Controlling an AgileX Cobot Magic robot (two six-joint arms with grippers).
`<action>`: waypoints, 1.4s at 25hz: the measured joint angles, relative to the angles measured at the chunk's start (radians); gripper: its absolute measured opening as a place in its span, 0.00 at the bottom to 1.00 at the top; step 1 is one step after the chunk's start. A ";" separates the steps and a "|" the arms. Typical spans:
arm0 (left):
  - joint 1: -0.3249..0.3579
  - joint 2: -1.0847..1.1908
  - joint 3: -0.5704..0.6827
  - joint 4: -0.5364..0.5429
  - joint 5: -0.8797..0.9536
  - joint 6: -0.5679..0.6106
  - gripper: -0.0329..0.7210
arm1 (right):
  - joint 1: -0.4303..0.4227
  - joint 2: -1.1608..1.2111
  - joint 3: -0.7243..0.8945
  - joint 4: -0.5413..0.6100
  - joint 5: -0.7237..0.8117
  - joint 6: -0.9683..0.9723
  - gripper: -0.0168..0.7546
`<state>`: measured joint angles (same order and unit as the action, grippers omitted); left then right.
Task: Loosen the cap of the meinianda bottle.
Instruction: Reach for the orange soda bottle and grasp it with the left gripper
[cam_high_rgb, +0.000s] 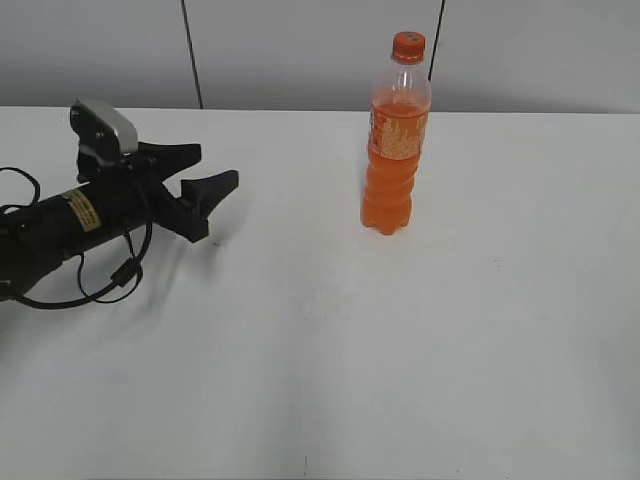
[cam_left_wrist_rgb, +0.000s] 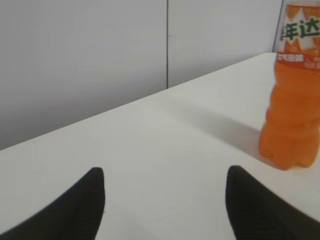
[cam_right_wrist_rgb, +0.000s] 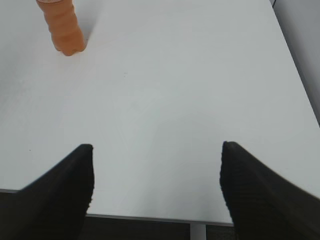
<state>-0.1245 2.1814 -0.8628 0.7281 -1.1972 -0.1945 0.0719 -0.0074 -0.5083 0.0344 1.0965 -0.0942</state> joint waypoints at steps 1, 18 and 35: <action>-0.005 0.003 -0.008 0.010 0.000 -0.001 0.66 | 0.000 0.000 0.000 0.000 0.000 0.000 0.79; -0.266 0.037 -0.194 0.014 0.068 -0.042 0.76 | 0.000 0.000 0.000 0.000 0.000 0.000 0.79; -0.329 0.157 -0.273 -0.120 0.046 -0.055 0.80 | 0.000 0.000 0.000 0.000 0.000 0.000 0.79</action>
<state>-0.4539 2.3389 -1.1361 0.6077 -1.1509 -0.2498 0.0719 -0.0074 -0.5083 0.0344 1.0965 -0.0942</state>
